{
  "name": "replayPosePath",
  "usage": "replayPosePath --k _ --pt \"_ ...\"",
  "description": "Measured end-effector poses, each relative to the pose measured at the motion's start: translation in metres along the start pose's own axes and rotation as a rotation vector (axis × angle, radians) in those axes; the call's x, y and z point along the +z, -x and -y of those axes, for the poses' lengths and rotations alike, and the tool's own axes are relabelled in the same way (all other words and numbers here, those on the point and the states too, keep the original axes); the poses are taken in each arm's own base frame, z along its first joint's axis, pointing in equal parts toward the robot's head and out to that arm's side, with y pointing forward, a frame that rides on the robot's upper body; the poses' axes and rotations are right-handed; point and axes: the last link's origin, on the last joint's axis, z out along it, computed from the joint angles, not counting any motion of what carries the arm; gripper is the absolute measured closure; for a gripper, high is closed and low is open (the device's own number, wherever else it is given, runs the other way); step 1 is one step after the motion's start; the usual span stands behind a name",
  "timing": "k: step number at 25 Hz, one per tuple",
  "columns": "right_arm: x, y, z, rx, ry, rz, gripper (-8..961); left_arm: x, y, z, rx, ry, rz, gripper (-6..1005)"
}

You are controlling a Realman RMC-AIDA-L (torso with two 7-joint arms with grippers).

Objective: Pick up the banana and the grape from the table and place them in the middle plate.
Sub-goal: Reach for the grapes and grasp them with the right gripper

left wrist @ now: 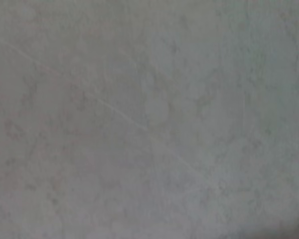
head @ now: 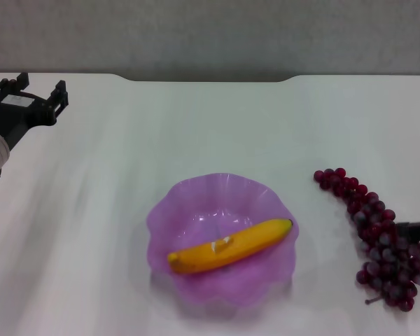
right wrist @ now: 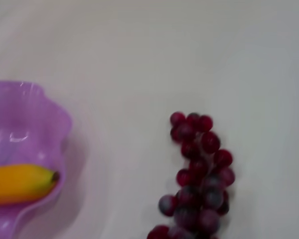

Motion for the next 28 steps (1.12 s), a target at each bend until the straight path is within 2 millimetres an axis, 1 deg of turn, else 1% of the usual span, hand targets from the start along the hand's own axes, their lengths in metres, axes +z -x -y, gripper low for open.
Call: replayPosePath --k 7,12,19,28 --pt "0.019 0.007 -0.002 -0.018 0.022 0.001 76 0.0 0.002 -0.001 0.0 0.0 0.006 335" --pt "0.024 0.011 -0.016 -0.038 0.086 0.03 76 0.001 0.002 -0.002 0.0 0.002 0.005 335" --pt "0.032 -0.001 -0.016 -0.002 0.105 -0.002 76 0.001 0.002 -0.002 -0.004 0.001 0.007 335" --pt "0.039 -0.009 -0.008 0.042 0.087 -0.017 77 0.001 0.002 -0.001 -0.001 0.0 0.011 336"
